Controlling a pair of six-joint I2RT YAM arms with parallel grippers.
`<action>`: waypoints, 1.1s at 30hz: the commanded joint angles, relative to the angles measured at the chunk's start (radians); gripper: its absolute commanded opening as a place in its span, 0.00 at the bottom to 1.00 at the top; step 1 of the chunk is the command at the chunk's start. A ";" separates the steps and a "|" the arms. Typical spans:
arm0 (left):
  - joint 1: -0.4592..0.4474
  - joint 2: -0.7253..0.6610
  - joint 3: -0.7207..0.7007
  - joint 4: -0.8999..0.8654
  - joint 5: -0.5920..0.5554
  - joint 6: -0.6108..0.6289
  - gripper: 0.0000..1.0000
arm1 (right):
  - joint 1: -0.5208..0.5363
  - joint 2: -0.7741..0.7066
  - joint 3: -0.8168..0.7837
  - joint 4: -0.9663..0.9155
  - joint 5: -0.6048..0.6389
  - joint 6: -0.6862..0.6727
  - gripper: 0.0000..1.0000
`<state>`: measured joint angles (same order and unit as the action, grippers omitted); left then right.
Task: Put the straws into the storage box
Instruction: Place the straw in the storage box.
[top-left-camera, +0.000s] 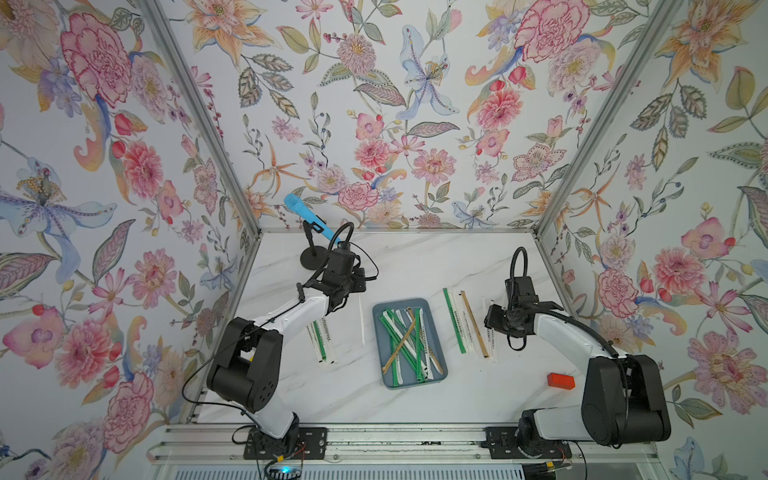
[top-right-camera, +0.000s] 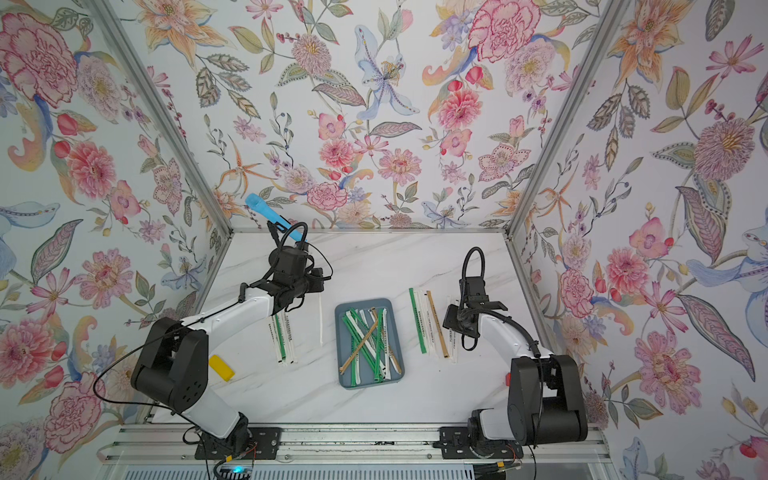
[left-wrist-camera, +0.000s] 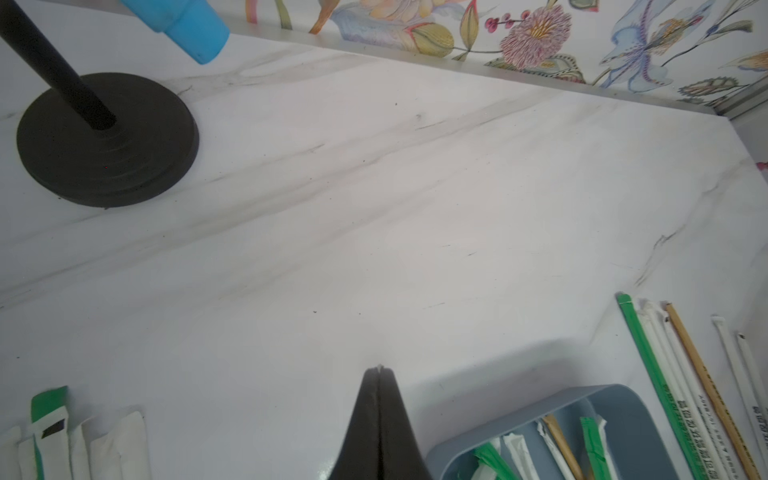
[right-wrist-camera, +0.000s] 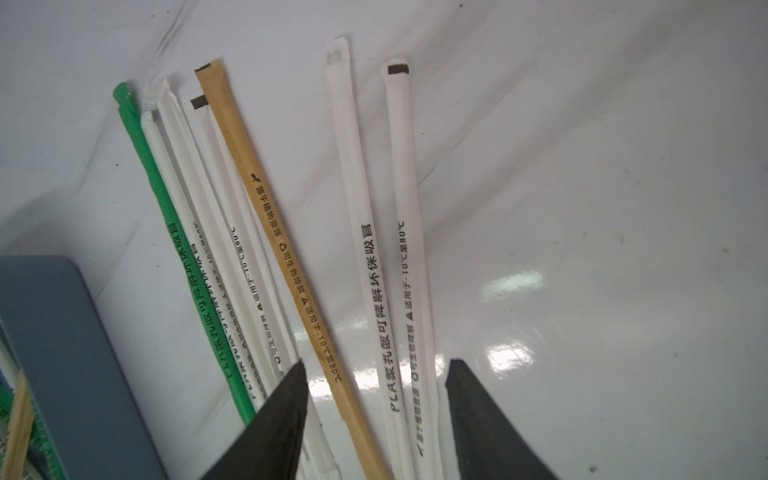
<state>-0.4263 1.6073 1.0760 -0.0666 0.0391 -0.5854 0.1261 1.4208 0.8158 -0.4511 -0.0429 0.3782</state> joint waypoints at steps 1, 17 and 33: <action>-0.045 -0.035 -0.002 -0.011 0.031 -0.059 0.00 | 0.033 0.036 0.050 0.009 0.009 -0.053 0.52; -0.235 0.023 -0.125 0.157 0.064 -0.232 0.00 | 0.102 0.209 0.102 0.060 0.012 -0.103 0.41; -0.305 0.110 -0.150 0.150 0.027 -0.245 0.01 | 0.116 0.272 0.096 0.065 0.043 -0.098 0.27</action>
<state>-0.7280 1.6917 0.9379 0.0837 0.0975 -0.8200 0.2363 1.6665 0.9096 -0.3794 -0.0181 0.2863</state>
